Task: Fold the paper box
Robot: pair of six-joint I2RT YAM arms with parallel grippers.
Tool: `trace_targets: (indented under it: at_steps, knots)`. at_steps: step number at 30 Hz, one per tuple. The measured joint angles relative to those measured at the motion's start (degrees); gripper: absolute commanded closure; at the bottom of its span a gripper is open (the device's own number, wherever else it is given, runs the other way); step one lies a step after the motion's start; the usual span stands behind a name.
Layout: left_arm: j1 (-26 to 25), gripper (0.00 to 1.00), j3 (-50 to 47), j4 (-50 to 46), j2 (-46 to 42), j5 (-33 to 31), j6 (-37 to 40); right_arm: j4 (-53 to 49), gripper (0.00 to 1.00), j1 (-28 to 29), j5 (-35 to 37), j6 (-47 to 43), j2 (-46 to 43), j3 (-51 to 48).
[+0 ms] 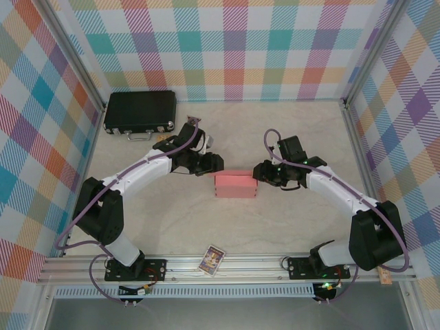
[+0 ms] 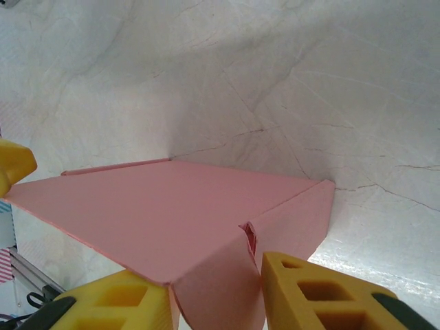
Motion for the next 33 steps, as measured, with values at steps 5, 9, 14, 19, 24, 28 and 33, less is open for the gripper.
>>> trace_targets:
  at_steps: [5,9,14,19,24,28,33]
  knots:
    - [-0.09,0.45,0.02,-1.09,-0.02,-0.90,0.48,0.02,0.64,0.00,0.44,0.02,-0.24,-0.09]
    - [-0.26,0.44,0.55,-2.75,-0.04,-1.53,1.62,0.02,0.64,0.00,0.66,0.02,-0.28,-0.09]
    - [-0.26,0.43,0.81,-4.42,-0.59,-2.12,2.64,0.04,0.64,0.00,0.66,0.02,-0.28,-0.09]
    - [-0.26,0.39,0.81,-6.05,-1.60,-2.71,3.32,0.07,0.64,0.00,0.66,0.00,-0.28,-0.09]
    - [-0.26,0.32,0.81,-6.60,-3.54,-3.41,3.67,0.22,0.64,0.00,0.66,0.00,-0.28,-0.17]
    - [-0.26,0.29,0.44,-6.36,-5.70,-3.78,4.13,0.24,0.65,0.00,0.63,0.00,-0.28,-0.20]
    - [-0.26,0.27,-0.07,-6.45,-6.38,-3.82,4.83,0.24,0.65,0.00,0.63,0.00,-0.28,-0.20]
